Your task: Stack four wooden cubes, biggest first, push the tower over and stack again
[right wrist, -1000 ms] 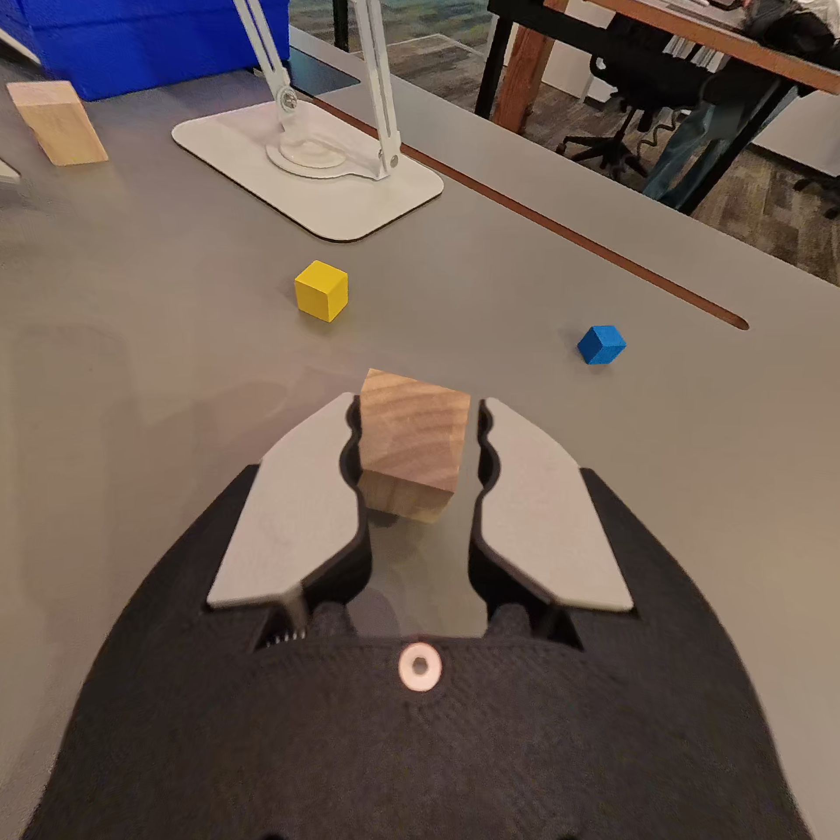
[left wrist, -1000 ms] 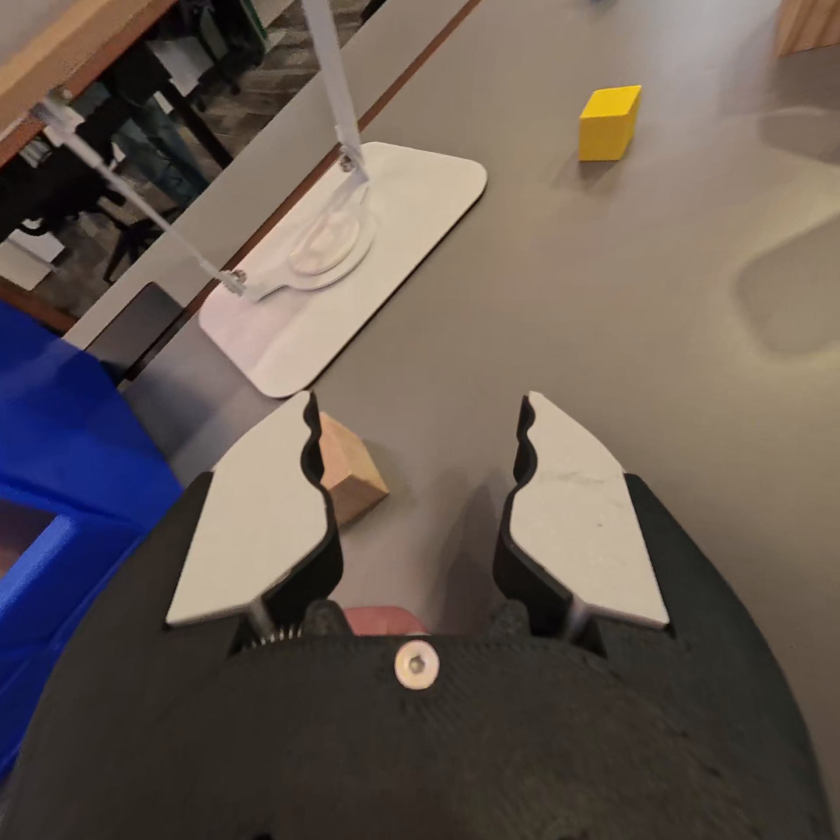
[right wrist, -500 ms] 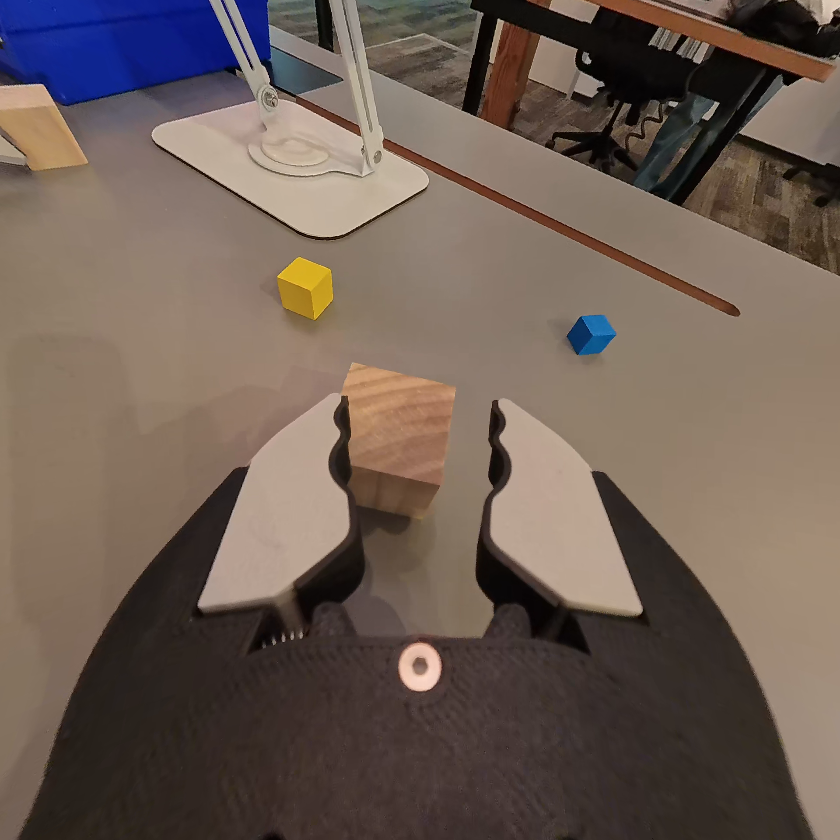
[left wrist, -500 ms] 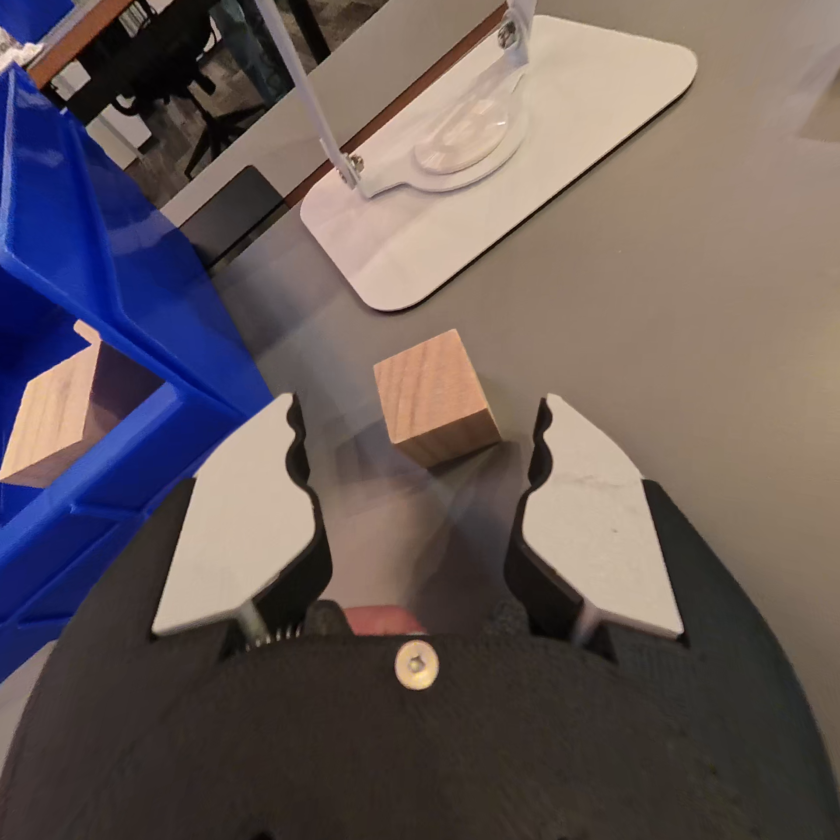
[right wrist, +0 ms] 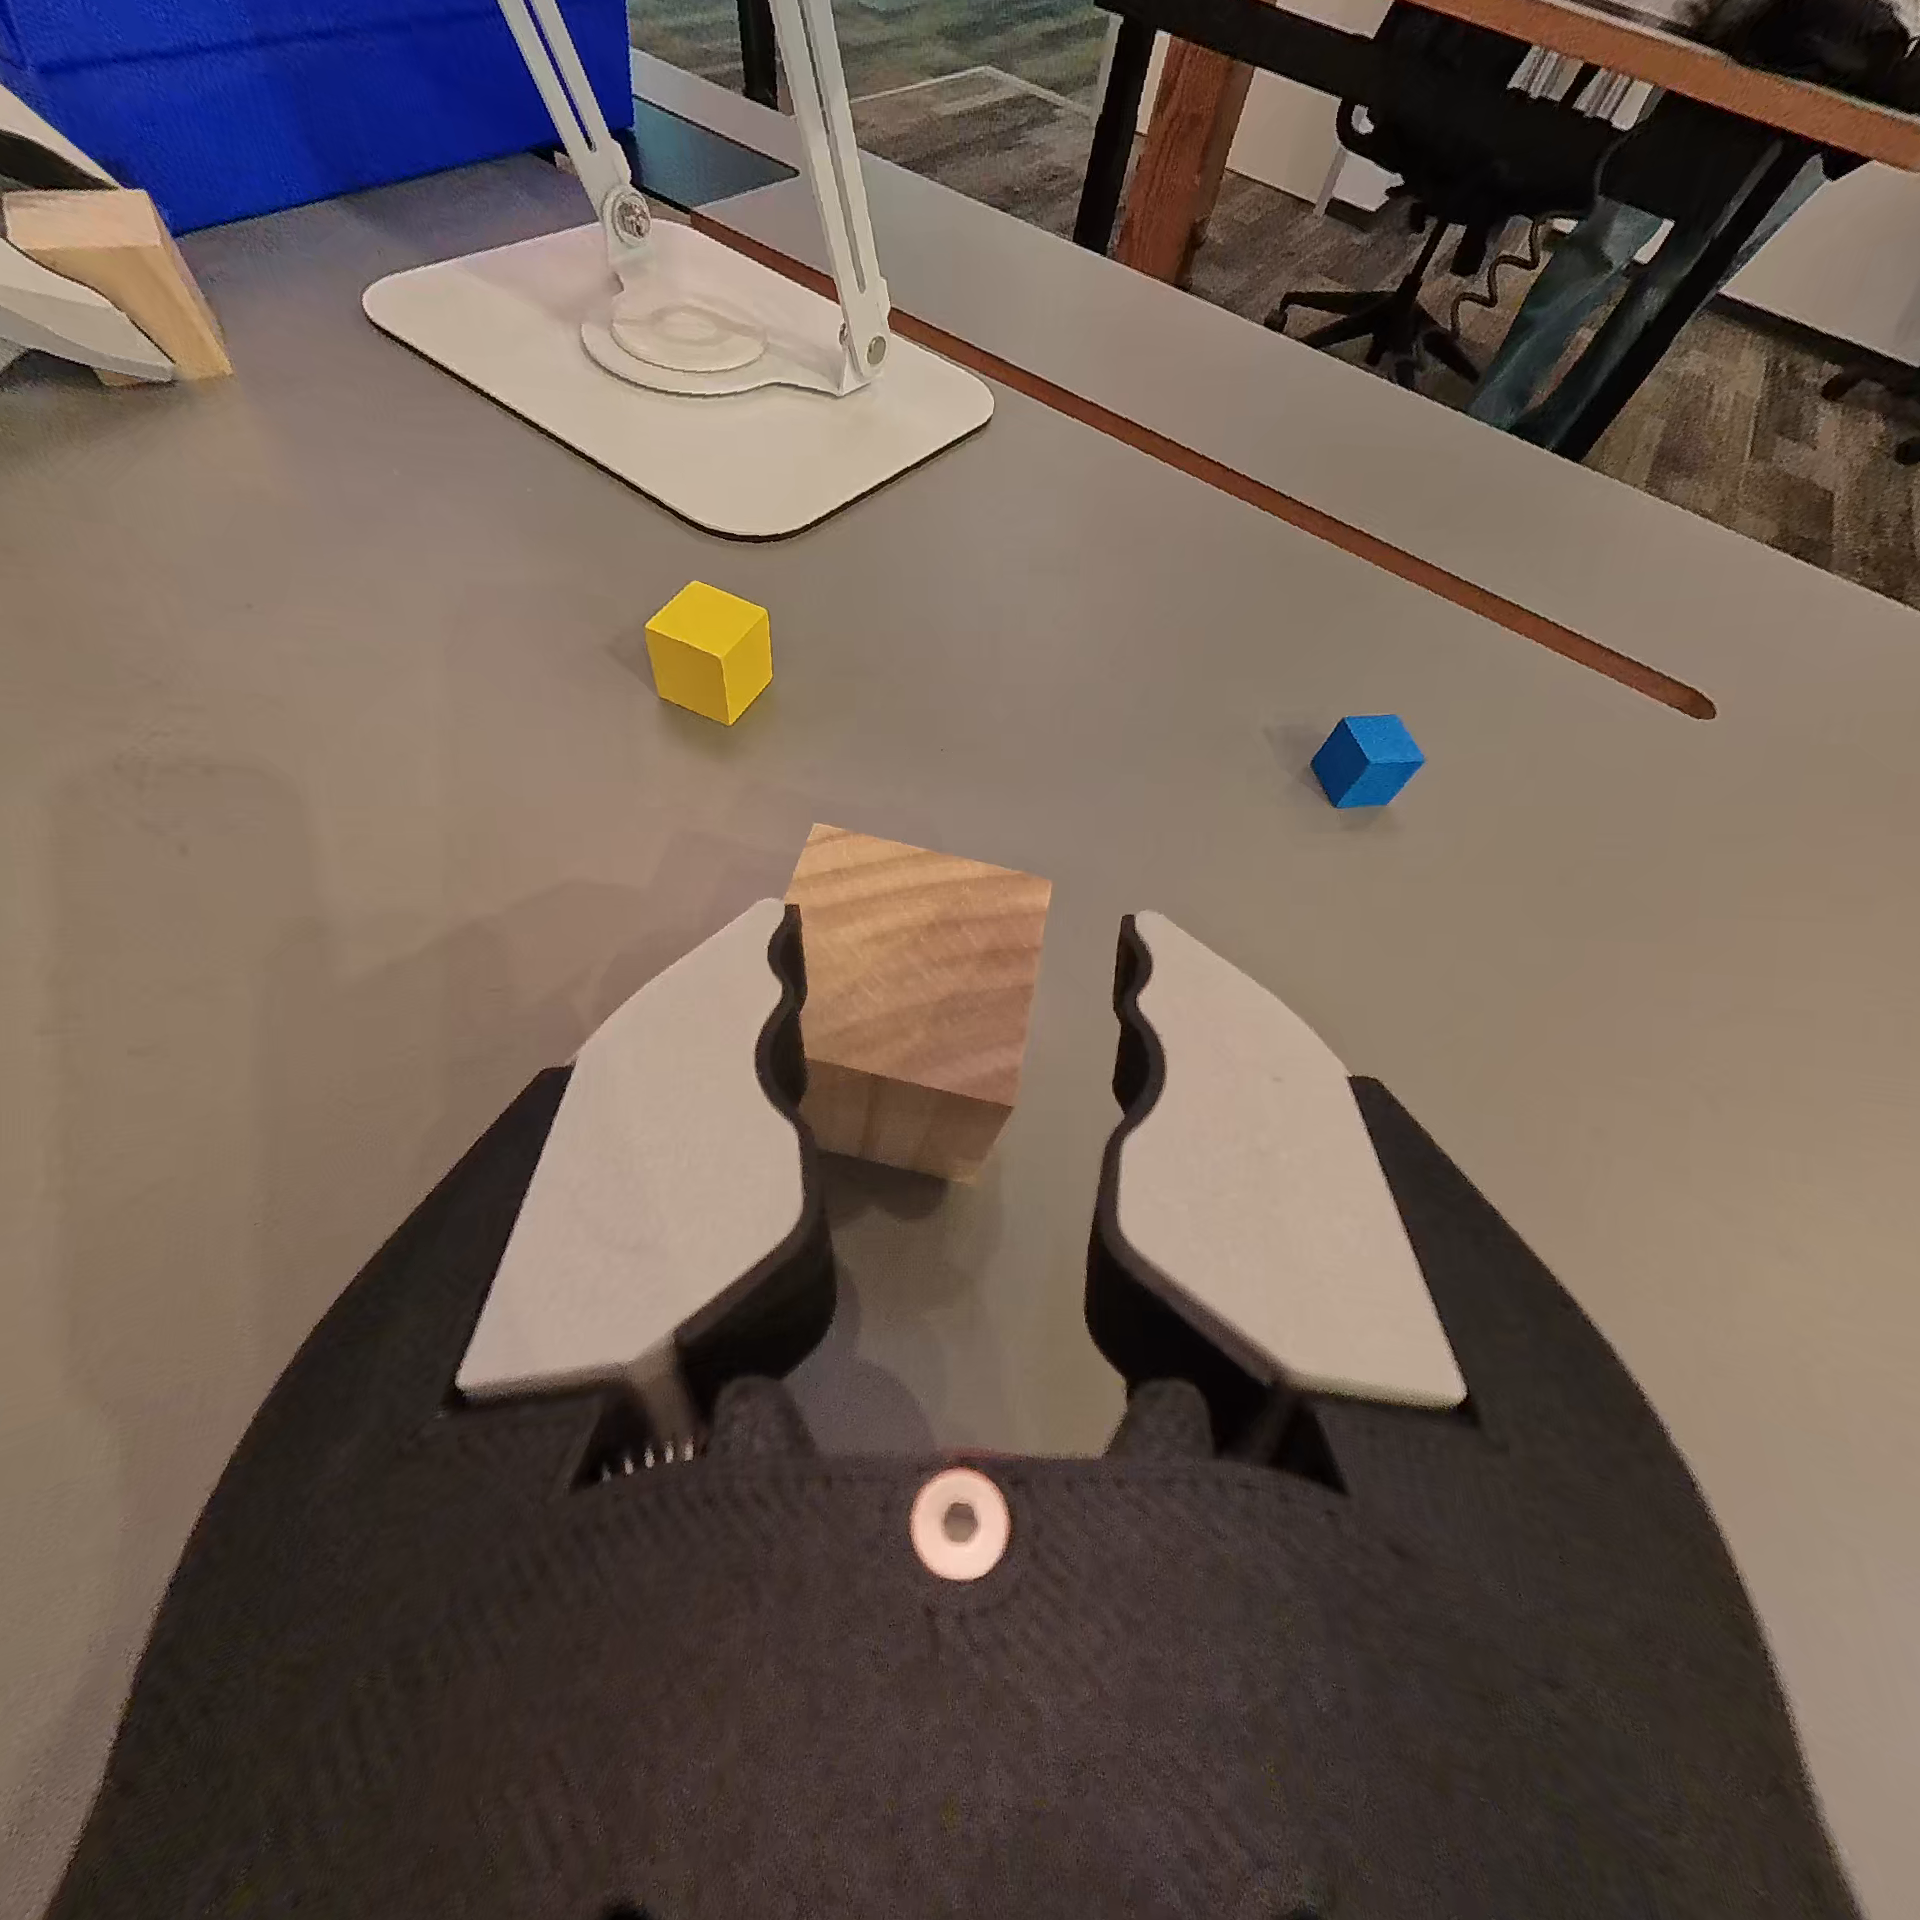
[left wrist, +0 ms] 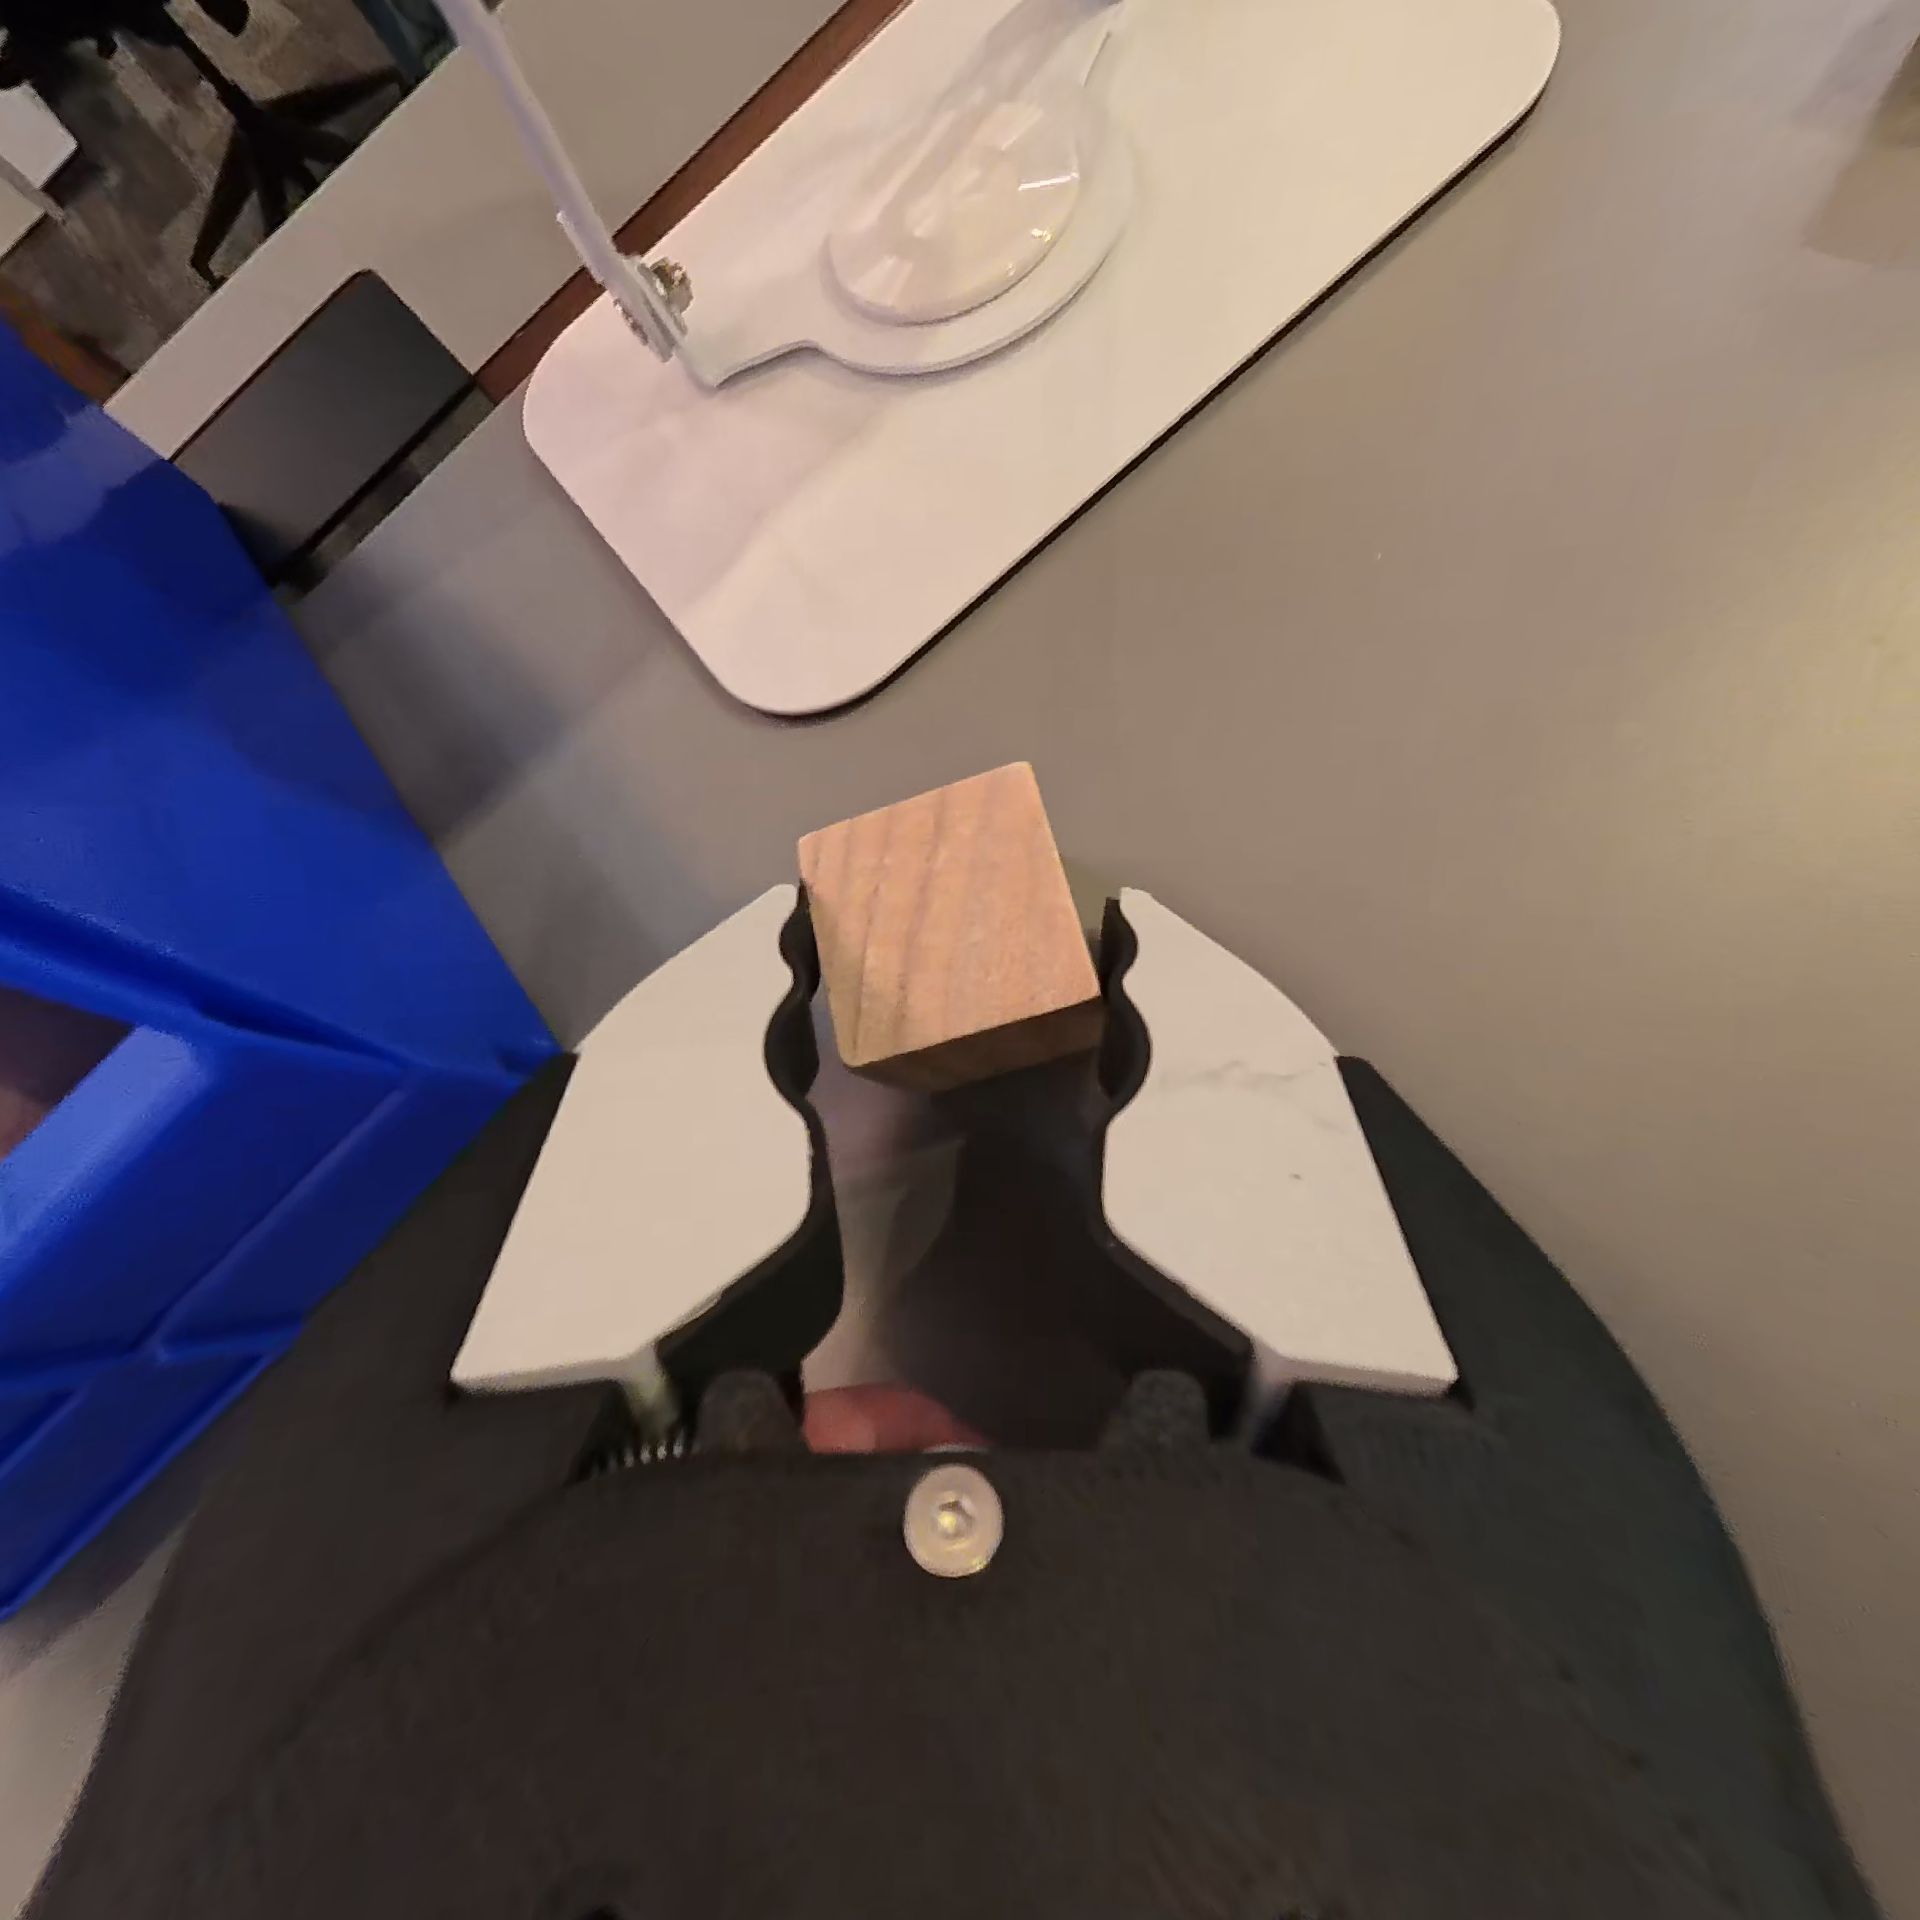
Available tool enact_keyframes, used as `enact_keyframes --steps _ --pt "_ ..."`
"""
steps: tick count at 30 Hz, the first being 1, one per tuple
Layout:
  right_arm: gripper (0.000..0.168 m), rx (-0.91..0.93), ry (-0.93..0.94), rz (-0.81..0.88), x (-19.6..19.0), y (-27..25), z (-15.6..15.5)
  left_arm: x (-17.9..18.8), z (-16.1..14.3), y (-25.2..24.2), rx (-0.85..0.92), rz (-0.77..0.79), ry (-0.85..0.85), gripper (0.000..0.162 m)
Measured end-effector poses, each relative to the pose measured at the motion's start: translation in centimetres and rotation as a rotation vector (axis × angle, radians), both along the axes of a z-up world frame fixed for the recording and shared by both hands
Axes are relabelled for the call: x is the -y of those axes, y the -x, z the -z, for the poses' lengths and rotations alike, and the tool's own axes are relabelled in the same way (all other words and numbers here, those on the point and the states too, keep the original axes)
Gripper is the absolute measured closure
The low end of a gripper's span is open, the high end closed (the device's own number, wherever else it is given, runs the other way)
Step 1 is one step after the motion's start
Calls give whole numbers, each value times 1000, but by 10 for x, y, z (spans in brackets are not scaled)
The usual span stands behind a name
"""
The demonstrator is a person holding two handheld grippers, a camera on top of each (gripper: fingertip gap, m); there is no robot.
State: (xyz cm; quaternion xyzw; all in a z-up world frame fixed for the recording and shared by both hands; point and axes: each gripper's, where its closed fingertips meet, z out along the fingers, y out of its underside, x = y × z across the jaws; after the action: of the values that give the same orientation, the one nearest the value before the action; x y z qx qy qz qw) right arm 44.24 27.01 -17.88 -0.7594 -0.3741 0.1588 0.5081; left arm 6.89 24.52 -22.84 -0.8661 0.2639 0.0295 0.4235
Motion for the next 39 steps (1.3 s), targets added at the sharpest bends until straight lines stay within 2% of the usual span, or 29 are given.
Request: enact_keyframes --steps 7,14,18,24,27,31,35,39 --pt "111 -6 5 8 -1 -2 0 -3 -10 -29 -13 75 -49 112" --pt "108 -17 26 21 -1 -3 1 -4 -12 -82 8 199 -41 112" --pt "98 -3 50 30 1 -1 5 -3 -17 -117 5 282 -55 112" --pt "75 17 150 52 2 0 22 -8 -24 -159 30 364 -66 112" --pt "79 40 214 4 8 10 34 -11 -27 -170 45 382 -72 112" --pt "103 81 217 -33 10 14 39 -12 -27 -183 76 416 -64 112" --pt "104 88 214 -125 9 16 39 -9 -30 -197 103 476 -63 113" --pt "104 109 214 -319 13 21 40 1 -48 -230 153 624 -69 113"
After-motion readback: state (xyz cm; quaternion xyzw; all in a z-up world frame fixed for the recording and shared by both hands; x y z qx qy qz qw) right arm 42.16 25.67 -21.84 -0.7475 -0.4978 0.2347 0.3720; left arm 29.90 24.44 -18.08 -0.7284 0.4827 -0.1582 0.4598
